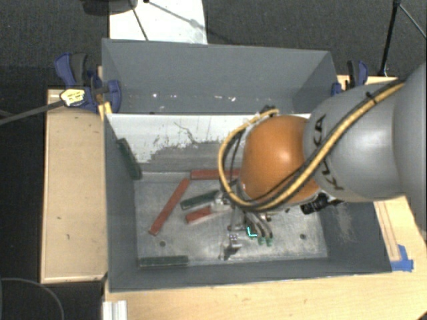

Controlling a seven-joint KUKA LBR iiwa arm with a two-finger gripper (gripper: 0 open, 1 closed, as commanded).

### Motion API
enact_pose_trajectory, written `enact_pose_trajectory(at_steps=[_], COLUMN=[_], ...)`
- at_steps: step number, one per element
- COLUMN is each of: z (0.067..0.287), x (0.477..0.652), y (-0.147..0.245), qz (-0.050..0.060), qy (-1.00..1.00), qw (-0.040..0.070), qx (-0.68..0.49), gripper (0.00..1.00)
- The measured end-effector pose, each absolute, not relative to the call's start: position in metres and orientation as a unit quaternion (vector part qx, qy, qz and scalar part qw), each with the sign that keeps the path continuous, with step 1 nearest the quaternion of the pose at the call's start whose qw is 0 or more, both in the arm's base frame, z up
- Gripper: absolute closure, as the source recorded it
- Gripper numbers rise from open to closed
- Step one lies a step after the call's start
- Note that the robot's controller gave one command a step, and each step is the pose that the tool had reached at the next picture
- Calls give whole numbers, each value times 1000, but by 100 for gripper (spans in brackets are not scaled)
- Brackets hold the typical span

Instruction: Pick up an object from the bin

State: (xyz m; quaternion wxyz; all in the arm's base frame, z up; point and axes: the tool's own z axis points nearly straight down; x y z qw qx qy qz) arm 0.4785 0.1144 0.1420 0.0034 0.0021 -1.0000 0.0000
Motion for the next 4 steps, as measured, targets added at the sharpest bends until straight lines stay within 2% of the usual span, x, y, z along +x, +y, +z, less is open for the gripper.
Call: enact_pose_trajectory(at_steps=[1,2,3,4], z=[146,75,75,258], x=[481,569,569,579], y=[114,135,135,138], qz=[-1,-2,-2,-1], qy=[-1000,-999,-999,-999], qw=[-1,-7,-7,-5], qx=[0,41,41,44], gripper=[0,100,100,100])
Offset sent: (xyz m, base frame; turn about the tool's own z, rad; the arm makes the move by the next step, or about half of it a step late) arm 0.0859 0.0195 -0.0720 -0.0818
